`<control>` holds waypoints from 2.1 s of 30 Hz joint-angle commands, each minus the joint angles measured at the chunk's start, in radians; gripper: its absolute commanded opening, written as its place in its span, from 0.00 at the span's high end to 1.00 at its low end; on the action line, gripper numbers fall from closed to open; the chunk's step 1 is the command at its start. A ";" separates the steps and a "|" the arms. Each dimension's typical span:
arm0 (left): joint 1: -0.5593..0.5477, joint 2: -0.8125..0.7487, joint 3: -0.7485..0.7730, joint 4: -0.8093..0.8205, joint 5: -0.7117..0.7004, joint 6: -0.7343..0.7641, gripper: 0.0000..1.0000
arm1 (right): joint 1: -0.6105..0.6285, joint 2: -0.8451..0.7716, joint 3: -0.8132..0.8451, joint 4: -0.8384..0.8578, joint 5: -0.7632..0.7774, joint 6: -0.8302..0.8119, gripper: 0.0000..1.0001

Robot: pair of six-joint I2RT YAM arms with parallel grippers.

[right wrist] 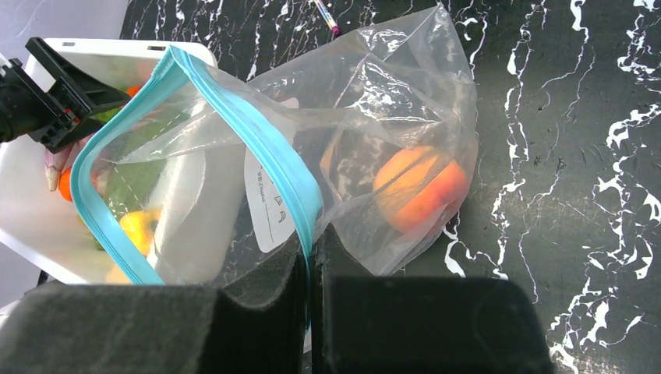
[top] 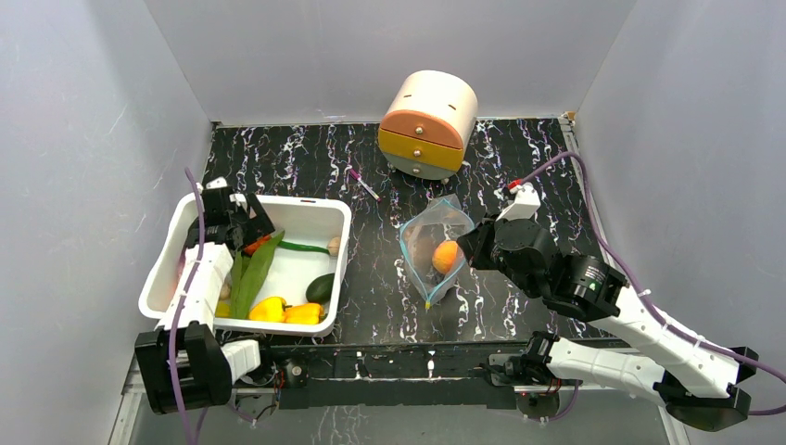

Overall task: Place the food in the zip-top bag and seal the zipper
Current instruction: Pick up the fake fruit from the bin.

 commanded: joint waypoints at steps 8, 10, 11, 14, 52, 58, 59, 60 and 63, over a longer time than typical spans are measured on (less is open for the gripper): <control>0.096 0.143 0.000 0.117 0.089 0.056 0.02 | 0.004 -0.023 0.017 0.075 0.042 -0.027 1.00; 0.110 0.155 -0.004 0.130 0.100 0.057 0.01 | 0.004 -0.029 0.017 0.076 0.042 -0.026 1.00; 0.114 0.161 -0.004 0.129 0.104 0.056 0.02 | 0.004 -0.032 0.016 0.076 0.043 -0.026 1.00; 0.114 0.177 -0.011 0.139 0.127 0.054 0.01 | 0.004 -0.041 0.017 0.071 0.044 -0.025 1.00; 0.114 -0.049 0.031 -0.064 0.119 -0.006 0.42 | 0.003 -0.023 0.021 0.064 -0.019 -0.008 1.00; 0.114 -0.116 0.065 -0.104 0.214 -0.002 0.43 | 0.004 0.012 0.010 0.065 -0.036 0.003 1.00; 0.113 -0.127 0.076 -0.108 0.241 0.000 0.44 | 0.004 0.016 0.008 0.066 -0.039 0.006 1.00; 0.112 -0.134 0.084 -0.115 0.268 0.002 0.44 | 0.004 0.022 0.007 0.066 -0.039 0.008 1.00; 0.092 -0.148 0.111 -0.129 0.331 0.005 0.45 | 0.004 0.038 0.008 0.067 -0.038 0.015 1.00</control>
